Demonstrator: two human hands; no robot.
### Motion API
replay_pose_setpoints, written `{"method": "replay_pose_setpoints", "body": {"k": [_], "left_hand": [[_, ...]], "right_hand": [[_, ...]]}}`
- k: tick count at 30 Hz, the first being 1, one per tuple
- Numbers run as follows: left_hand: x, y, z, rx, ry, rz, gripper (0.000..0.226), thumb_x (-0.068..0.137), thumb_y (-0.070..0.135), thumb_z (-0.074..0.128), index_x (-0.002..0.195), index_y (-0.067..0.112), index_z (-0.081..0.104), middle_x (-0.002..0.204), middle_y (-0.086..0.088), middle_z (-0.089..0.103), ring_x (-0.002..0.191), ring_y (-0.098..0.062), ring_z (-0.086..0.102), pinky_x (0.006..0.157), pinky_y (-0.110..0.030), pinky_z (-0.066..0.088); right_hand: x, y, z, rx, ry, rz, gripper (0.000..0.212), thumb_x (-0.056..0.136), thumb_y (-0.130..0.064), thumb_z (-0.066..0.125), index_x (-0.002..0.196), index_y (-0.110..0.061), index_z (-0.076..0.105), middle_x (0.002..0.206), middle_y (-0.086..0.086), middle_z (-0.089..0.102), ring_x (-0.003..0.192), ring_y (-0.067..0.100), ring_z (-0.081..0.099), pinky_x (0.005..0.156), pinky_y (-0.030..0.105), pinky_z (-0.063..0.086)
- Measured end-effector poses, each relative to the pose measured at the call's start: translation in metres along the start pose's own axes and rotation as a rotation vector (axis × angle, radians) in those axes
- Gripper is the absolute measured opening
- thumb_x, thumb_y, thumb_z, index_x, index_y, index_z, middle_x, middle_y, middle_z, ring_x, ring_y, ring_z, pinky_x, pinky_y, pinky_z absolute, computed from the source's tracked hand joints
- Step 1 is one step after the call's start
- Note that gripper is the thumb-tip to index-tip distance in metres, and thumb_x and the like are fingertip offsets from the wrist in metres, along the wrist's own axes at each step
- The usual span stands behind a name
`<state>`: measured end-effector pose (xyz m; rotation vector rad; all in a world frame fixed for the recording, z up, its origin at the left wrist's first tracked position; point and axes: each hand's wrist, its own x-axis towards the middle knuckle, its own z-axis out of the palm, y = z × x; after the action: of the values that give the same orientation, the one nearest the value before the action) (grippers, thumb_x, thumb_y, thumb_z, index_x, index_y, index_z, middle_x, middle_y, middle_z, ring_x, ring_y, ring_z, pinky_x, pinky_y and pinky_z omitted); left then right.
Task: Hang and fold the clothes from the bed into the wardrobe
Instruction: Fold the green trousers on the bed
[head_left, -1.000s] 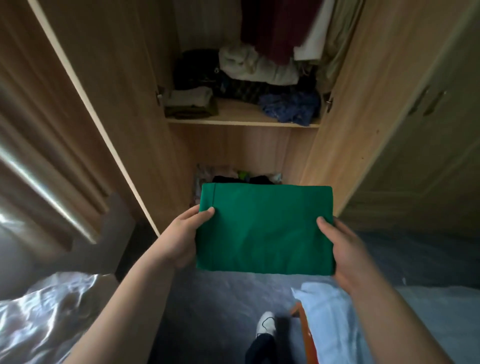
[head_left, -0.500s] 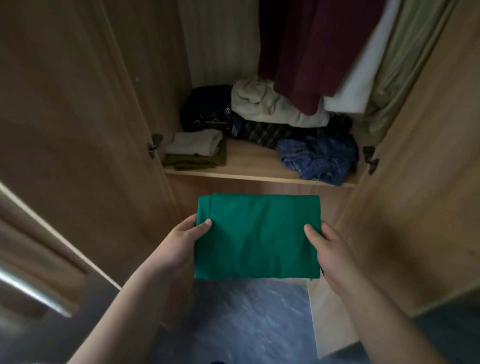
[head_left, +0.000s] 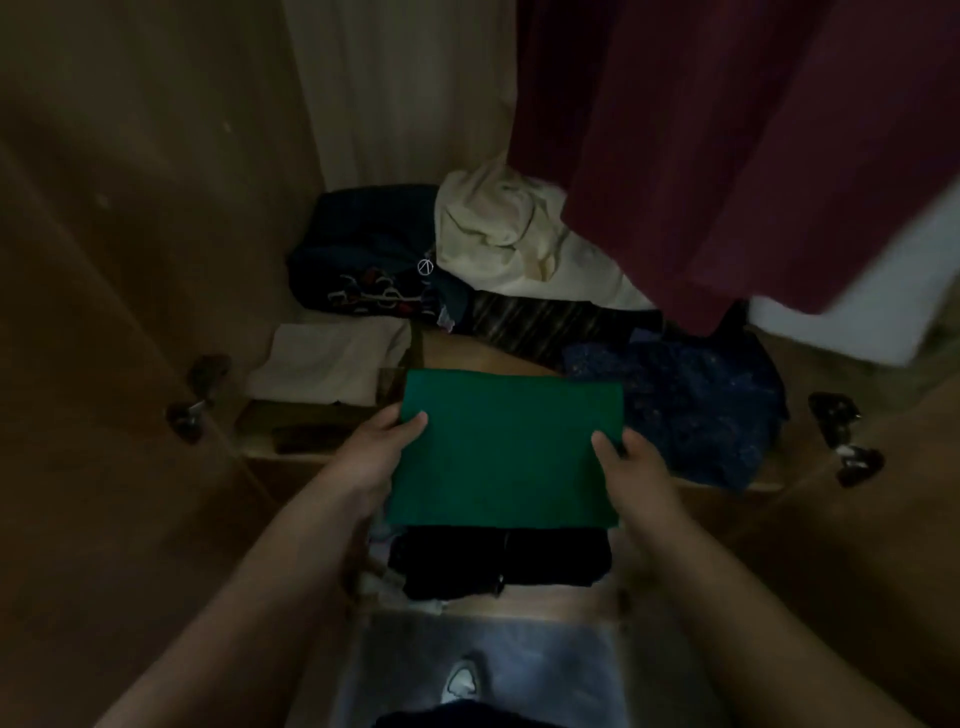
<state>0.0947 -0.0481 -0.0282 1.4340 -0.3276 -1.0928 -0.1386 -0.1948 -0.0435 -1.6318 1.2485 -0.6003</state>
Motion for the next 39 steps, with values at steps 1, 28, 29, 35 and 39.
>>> {"method": "replay_pose_setpoints", "body": {"k": [1,28,29,35,39], "left_hand": [[0.022,0.007,0.0,0.035,0.01,0.0,0.027,0.101,0.02,0.054,0.125,0.009,0.062,0.118,-0.012,0.071,0.106,-0.029,0.068,0.089,-0.042,0.056],[0.148,-0.043,0.03,1.662,-0.143,0.598,0.062,0.094,0.057,0.036,0.151,0.032,0.037,0.156,-0.006,0.04,0.145,-0.029,0.032,0.118,-0.05,0.015],[0.149,-0.042,0.031,1.655,-0.136,0.607,0.062,0.095,0.057,0.035,0.152,0.033,0.035,0.157,-0.006,0.037,0.147,-0.028,0.03,0.12,-0.05,0.014],[0.148,-0.031,0.034,1.681,-0.185,0.578,0.064,0.099,0.058,0.026,0.157,0.034,0.016,0.166,-0.002,0.014,0.152,-0.024,0.008,0.123,-0.047,0.0],[0.122,-0.013,0.052,1.621,-0.26,0.496,0.065,0.101,0.051,0.032,0.158,0.031,0.007,0.167,-0.003,0.004,0.153,-0.025,-0.002,0.123,-0.05,0.001]], "right_hand": [[0.017,-0.006,0.006,-0.047,-0.011,-0.002,0.019,0.103,-0.035,0.046,0.102,-0.018,0.056,0.091,-0.003,0.061,0.087,0.023,0.062,0.062,0.03,0.045],[0.118,0.026,0.088,-1.124,-0.126,-0.461,0.061,0.094,-0.055,0.035,0.147,-0.027,0.045,0.155,0.004,0.041,0.144,0.028,0.035,0.115,0.053,0.019],[0.119,0.025,0.088,-1.115,-0.126,-0.455,0.061,0.095,-0.055,0.034,0.148,-0.027,0.043,0.156,0.003,0.039,0.145,0.028,0.034,0.116,0.053,0.02],[0.117,0.017,0.08,-1.057,-0.158,-0.406,0.061,0.096,-0.054,0.027,0.152,-0.031,0.036,0.16,0.0,0.033,0.148,0.027,0.027,0.118,0.054,0.025],[0.077,0.016,0.051,-0.985,-0.068,-0.337,0.062,0.097,-0.049,0.03,0.156,-0.032,0.024,0.164,-0.002,0.019,0.152,0.024,0.014,0.121,0.049,0.015]]}}
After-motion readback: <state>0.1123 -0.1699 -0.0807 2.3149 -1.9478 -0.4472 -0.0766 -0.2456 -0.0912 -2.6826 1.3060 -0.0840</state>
